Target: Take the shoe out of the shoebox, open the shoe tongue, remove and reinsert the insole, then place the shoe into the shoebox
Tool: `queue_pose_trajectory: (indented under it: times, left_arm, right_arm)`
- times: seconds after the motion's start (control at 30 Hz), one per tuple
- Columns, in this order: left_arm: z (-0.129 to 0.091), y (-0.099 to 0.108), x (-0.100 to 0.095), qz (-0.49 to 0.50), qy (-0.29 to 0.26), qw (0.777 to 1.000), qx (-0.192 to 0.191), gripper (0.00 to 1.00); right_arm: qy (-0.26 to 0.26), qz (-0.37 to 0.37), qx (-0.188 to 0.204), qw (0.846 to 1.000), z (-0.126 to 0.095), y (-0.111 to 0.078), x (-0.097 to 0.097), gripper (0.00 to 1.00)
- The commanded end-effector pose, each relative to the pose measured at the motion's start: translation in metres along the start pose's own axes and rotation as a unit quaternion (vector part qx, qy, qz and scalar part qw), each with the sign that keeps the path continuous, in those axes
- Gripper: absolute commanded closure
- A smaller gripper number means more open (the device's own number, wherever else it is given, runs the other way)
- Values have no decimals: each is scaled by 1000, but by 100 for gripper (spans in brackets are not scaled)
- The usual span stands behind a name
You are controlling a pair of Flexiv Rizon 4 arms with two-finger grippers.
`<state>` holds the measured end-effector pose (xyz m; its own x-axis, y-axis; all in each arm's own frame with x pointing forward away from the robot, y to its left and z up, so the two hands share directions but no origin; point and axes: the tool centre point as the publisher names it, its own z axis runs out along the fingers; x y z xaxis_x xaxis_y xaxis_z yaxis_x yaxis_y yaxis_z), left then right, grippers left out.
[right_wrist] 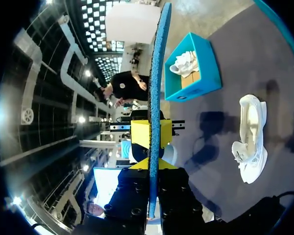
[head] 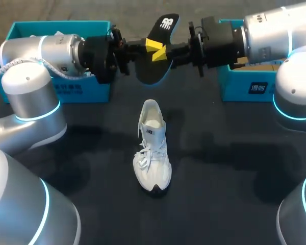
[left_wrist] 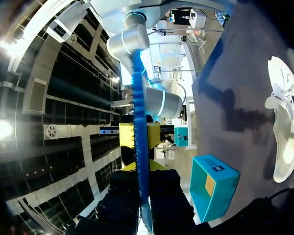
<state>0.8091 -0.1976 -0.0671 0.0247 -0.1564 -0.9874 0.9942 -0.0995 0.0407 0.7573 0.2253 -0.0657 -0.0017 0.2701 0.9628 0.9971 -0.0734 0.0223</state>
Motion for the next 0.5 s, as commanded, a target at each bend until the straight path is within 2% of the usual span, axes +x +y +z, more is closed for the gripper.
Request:
queue_pose_trajectory:
  times: [0.03, 0.1, 0.13, 0.17, 0.5]
  left_arm:
    - [3, -2, 2, 1, -3, 1000, -3, 100]
    - [3, -3, 2, 1, -4, 1000, -3, 100]
    - [3, -3, 2, 2, -3, 1000, -4, 47]
    - [2, -4, 2, 3, -2, 1000, -4, 0]
    - [-29, -5, 4, 7, 18, 1000, 14, 0]
  right_arm:
    - [2, 1, -4, 1000, 4, -2, -2, 100]
    - [4, 2, -5, 1000, 4, -3, -2, 100]
    - [5, 2, -5, 1000, 4, -3, -3, 100]
    - [6, 2, -5, 1000, 4, -3, -3, 100]
    - [1, -8, -14, 1000, -7, -2, -2, 100]
